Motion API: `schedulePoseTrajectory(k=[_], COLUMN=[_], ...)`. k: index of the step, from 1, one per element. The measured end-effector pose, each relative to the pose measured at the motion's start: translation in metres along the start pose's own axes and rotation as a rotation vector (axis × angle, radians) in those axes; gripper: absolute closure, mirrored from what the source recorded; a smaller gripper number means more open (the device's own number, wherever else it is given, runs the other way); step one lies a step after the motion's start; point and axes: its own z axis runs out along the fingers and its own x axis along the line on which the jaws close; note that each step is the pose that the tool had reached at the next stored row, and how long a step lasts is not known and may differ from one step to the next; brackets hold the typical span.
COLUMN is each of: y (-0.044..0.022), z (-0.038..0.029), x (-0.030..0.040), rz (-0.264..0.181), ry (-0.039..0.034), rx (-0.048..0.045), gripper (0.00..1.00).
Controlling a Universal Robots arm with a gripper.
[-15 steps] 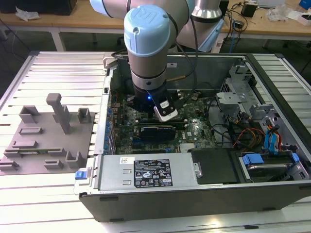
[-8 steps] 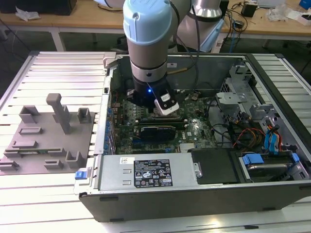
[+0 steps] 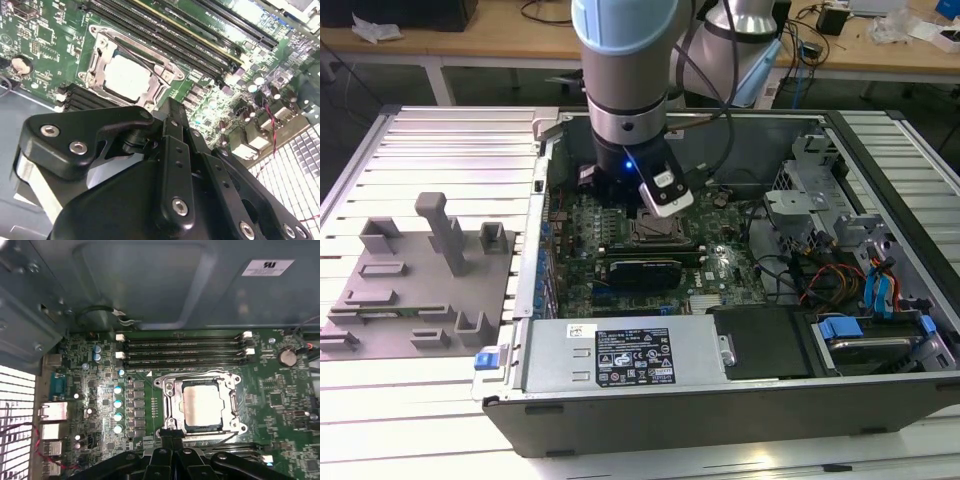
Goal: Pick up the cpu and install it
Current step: 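Install the second cpu locking lever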
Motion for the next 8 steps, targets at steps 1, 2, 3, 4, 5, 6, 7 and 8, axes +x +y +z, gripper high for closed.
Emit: schedulePoseTrajectory(k=[1, 2, 3, 4, 5, 6, 7, 8], y=[0.0003, 0.0005, 0.0005, 0.0005, 0.0006, 0.0008, 0.0010, 0.0011], z=[-0.0013, -0.0015, -0.0018, -0.0020, -0.0021, -0.0021, -0.0021, -0.0020], x=[-0.0005, -0.0006, -0.0008, -0.0013, -0.0025, -0.0053, -0.0092, -0.0130], rz=[0.000, 0.000, 0.000, -0.001, -0.001, -0.001, -0.001, 0.000], ry=[0.0000, -0.0002, -0.0001, 0.0001, 0.0005, 0.0022, 0.0049, 0.0076], rx=[0.0022, 0.0044, 0.0079, 0.0124, 0.0165, 0.0220, 0.0259, 0.0278], gripper=[0.89, 0.89, 0.89, 0.89, 0.89, 0.89, 0.89, 0.89])
